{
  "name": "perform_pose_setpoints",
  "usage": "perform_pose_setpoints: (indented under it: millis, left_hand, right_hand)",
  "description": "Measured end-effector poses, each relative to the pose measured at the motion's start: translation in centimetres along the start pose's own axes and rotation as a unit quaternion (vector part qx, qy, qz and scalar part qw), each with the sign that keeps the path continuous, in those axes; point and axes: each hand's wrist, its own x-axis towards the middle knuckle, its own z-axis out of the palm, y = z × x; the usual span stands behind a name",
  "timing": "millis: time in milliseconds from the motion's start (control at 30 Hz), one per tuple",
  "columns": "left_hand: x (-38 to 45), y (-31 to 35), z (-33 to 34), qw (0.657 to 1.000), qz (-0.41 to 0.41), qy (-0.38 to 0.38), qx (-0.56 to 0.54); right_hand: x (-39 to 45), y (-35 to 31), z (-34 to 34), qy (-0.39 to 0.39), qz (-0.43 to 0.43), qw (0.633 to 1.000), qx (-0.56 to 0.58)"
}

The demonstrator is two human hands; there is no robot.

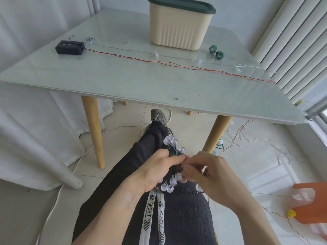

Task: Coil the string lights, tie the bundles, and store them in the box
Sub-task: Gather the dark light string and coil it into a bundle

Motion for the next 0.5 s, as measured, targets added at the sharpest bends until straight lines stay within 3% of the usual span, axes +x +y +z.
perform_pose_setpoints:
  millis: [100, 200, 500]
  left_hand:
    - [-0.22, 0.08, 0.03, 0.997, -0.008, -0.065, 0.048]
    - [-0.38, 0.26, -0.15, 0.994, 0.019, -0.065, 0.091]
    - [0.35, -0.30, -0.15, 0.988, 0.036, 0.118, 0.097]
  right_hand:
    - [0.09, 0.09, -0.11, 0.047, 0.029, 0.998, 0.038]
    - [-0.02, -0.19, -0.27, 0.017, 0.031, 0.998, 0.049]
    - [-0.46, -0.83, 0.04, 0.008, 0.050, 0.987, 0.153]
